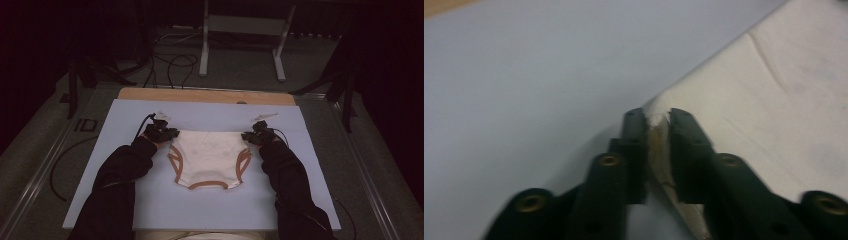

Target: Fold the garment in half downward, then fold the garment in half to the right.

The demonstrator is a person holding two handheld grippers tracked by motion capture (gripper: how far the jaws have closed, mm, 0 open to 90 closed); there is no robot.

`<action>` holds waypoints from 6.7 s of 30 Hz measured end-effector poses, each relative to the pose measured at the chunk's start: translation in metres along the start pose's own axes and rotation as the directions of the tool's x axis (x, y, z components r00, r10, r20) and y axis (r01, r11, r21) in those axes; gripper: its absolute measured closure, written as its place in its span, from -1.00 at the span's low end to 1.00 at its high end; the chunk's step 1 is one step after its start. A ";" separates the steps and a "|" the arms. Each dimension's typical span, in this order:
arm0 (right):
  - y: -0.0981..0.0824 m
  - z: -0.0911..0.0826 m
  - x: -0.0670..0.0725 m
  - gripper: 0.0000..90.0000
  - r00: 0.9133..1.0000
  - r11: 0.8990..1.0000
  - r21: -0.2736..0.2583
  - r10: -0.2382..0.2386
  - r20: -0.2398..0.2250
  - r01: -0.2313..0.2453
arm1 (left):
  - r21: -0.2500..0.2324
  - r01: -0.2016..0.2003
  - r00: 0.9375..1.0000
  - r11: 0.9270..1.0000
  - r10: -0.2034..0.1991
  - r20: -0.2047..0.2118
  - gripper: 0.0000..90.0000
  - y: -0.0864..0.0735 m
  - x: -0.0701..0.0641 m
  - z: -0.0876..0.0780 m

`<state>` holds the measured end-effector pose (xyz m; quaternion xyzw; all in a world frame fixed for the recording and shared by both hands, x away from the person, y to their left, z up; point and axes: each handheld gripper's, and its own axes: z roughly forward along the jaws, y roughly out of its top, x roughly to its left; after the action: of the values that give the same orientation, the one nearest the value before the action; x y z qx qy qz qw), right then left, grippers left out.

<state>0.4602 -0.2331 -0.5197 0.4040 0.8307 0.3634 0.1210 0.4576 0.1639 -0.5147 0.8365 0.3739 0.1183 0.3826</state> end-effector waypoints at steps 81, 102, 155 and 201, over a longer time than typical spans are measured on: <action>0.071 -0.001 0.113 -0.77 0.955 0.979 -0.121 -0.190 -0.226 0.166 | -0.075 -0.478 0.824 0.875 0.477 0.306 -0.90 -0.038 -0.117 -0.091; 0.079 0.040 0.135 -0.77 0.942 0.979 -0.048 -0.203 -0.267 0.198 | -0.004 -0.537 0.789 0.843 0.504 0.351 -0.45 -0.054 -0.114 -0.057; 0.129 0.104 0.160 -0.27 0.967 0.989 0.045 -0.128 -0.220 0.141 | 0.003 -0.529 0.818 0.849 0.509 0.266 0.92 -0.054 -0.117 -0.038; 0.136 0.123 0.179 0.98 0.981 0.974 0.146 -0.157 -0.112 0.173 | 0.031 -0.544 0.810 0.839 0.514 0.282 0.95 -0.047 -0.117 -0.038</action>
<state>0.4845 0.0206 -0.4945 0.3232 0.8921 0.3062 0.0775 0.3328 0.1208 -0.5123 0.9353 0.0780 0.0876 0.3338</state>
